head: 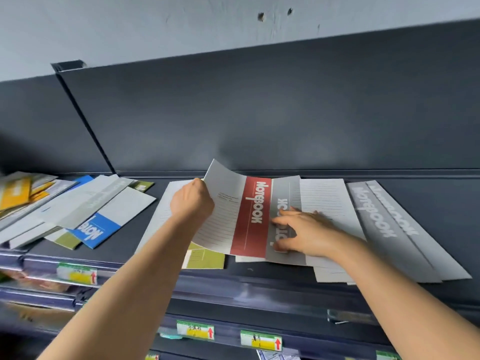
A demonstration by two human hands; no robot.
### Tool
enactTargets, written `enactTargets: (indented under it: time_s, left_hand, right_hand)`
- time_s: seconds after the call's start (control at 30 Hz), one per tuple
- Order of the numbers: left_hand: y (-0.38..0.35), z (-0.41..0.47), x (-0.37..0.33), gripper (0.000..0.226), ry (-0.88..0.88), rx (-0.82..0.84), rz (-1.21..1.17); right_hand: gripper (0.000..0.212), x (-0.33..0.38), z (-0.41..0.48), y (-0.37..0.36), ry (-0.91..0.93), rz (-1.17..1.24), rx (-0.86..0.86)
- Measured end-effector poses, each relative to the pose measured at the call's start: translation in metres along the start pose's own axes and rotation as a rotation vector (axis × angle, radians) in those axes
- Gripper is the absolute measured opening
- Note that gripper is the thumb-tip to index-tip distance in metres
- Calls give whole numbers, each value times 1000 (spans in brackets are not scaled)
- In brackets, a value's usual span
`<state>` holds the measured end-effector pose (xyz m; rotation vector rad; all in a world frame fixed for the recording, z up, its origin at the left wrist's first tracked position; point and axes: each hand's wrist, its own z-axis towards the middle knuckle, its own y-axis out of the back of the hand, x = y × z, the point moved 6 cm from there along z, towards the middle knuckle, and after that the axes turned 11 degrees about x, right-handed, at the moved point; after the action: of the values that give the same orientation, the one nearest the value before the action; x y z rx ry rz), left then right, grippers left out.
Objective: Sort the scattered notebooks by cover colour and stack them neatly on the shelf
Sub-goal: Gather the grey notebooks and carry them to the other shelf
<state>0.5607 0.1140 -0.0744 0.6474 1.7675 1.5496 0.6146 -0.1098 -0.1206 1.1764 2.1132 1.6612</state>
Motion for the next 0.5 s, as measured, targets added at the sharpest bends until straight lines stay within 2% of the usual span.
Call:
enactTargets:
  time_s: [0.27,0.37,0.43,0.5]
  left_hand:
    - [5,18,78,31,115,4,46]
    - [5,19,84,37,110,13,87]
    - [6,18,63,41,-12,-27,127]
    - [-1,13,26,36,-230,2,-8]
  right_hand:
    - [67,41,23,-7,11,12,9]
    - [68,47,28,-7,-2,48,5]
    - [68,47,30,-7,-16,123,-13]
    - [59,42,28,0,-56,209,-125]
